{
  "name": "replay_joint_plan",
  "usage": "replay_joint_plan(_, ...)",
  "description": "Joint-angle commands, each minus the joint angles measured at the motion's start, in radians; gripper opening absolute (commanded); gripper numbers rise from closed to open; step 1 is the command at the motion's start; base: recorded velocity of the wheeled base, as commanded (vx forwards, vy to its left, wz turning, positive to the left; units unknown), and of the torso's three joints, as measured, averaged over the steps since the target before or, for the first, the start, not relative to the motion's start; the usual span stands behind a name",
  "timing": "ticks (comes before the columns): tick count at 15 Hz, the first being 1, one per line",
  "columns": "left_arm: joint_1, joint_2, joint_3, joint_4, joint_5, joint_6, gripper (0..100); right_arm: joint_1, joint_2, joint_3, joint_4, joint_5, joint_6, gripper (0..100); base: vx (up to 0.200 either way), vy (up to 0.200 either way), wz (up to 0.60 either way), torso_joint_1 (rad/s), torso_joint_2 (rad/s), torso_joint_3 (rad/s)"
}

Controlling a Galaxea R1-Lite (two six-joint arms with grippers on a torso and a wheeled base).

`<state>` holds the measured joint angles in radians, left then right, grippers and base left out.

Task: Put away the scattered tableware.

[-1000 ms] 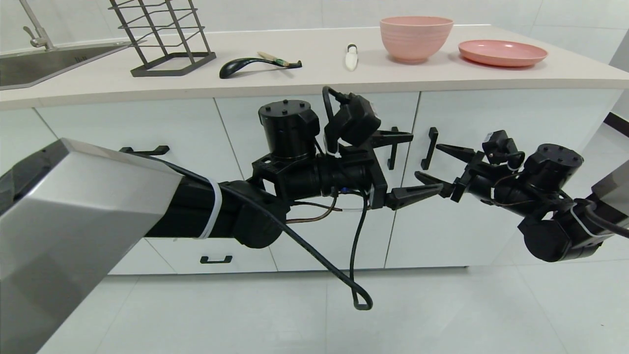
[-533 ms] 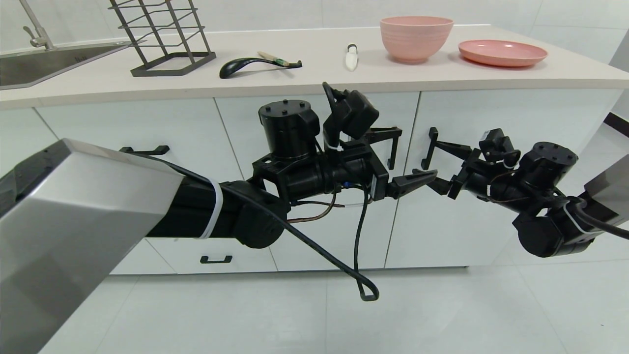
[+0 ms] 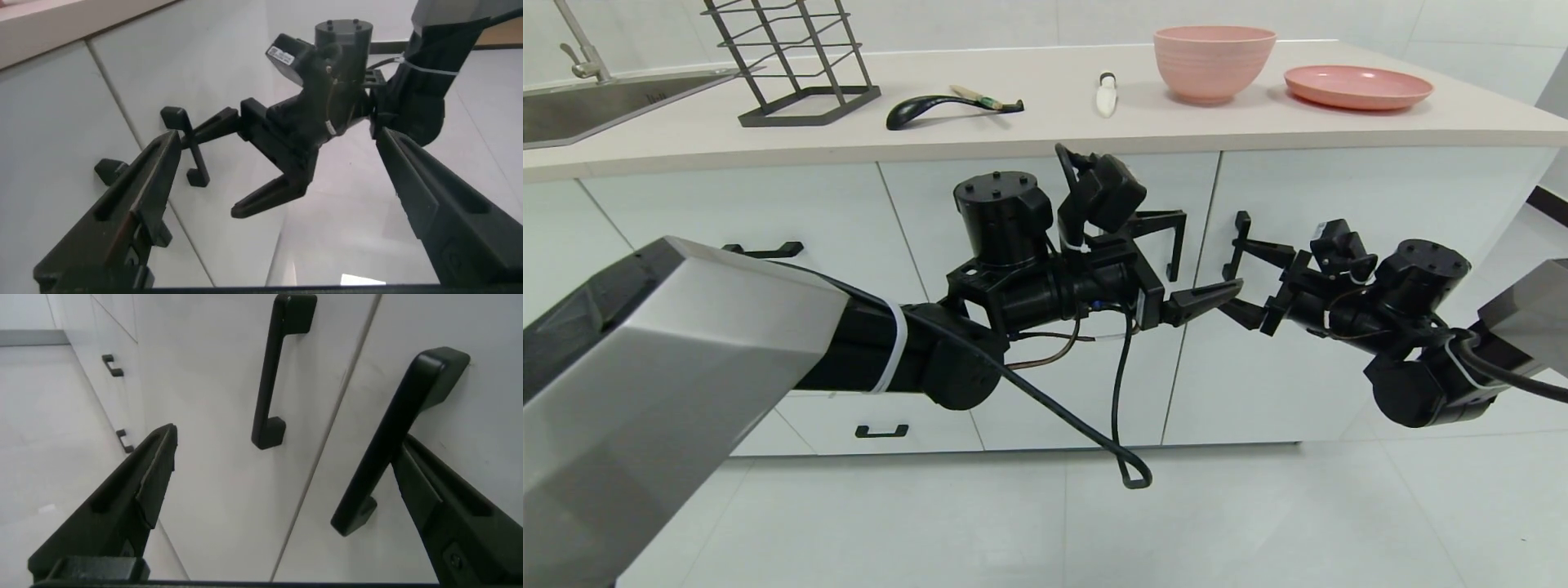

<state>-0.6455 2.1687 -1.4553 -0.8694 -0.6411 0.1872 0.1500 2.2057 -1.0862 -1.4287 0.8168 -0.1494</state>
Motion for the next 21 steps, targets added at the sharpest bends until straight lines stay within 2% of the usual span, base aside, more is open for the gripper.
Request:
replay_joint_plan(1,0.009,0.017,-0.016,0.000,-0.003,0.000,100,0.006,0.017,-0.029,-0.001,0.008,0.001,100,0.000,0.000,0.00,0.000,0.00,0.000)
replay_joint_plan(3,0.018,0.040,-0.043,0.000,0.000,-0.003,100,0.005,0.037,-0.055,-0.001,0.016,0.001,100,0.000,0.000,0.00,0.000,0.00,0.000)
replay_joint_plan(5,0.020,0.059,-0.074,-0.003,0.006,-0.037,100,0.005,0.045,-0.058,-0.002,0.035,0.002,100,0.000,0.000,0.00,0.000,0.00,0.000)
replay_joint_plan(6,0.018,0.065,-0.088,-0.010,0.014,-0.058,100,0.005,0.035,-0.052,-0.009,0.081,0.002,100,0.000,0.000,0.00,0.000,0.00,0.000)
replay_joint_plan(8,0.018,0.069,-0.091,-0.010,0.027,-0.061,100,0.005,0.006,-0.035,-0.009,0.116,0.001,100,0.000,0.000,0.00,0.000,0.00,0.000)
replay_joint_plan(14,-0.020,0.100,-0.091,-0.031,0.046,-0.061,100,0.005,-0.215,0.279,-0.009,0.209,-0.021,100,0.000,0.000,0.00,0.000,0.00,0.000)
replay_joint_plan(16,-0.059,0.109,-0.094,-0.040,0.050,-0.063,100,0.003,-0.316,0.427,-0.009,0.249,-0.029,100,0.000,0.000,0.00,0.000,0.00,0.000)
replay_joint_plan(17,-0.082,0.122,-0.100,-0.040,0.087,-0.072,100,0.003,-0.353,0.483,-0.009,0.255,-0.039,100,0.000,0.000,0.00,0.000,0.00,0.000)
replay_joint_plan(18,-0.108,0.138,-0.120,-0.056,0.146,-0.106,100,0.005,-0.385,0.535,-0.007,0.257,-0.049,100,0.000,0.000,0.00,0.000,0.00,0.000)
replay_joint_plan(19,-0.120,0.148,-0.132,-0.068,0.161,-0.126,100,0.005,-0.399,0.555,-0.007,0.257,-0.049,100,0.000,0.000,0.00,0.000,0.00,0.000)
replay_joint_plan(20,-0.154,0.183,-0.186,-0.115,0.173,-0.180,100,0.003,-0.436,0.603,-0.009,0.257,-0.049,100,0.000,0.000,0.00,0.000,0.00,0.000)
replay_joint_plan(21,-0.172,0.204,-0.217,-0.131,0.178,-0.193,100,0.003,-0.452,0.628,-0.009,0.257,-0.050,100,0.000,0.000,0.00,0.000,0.00,0.000)
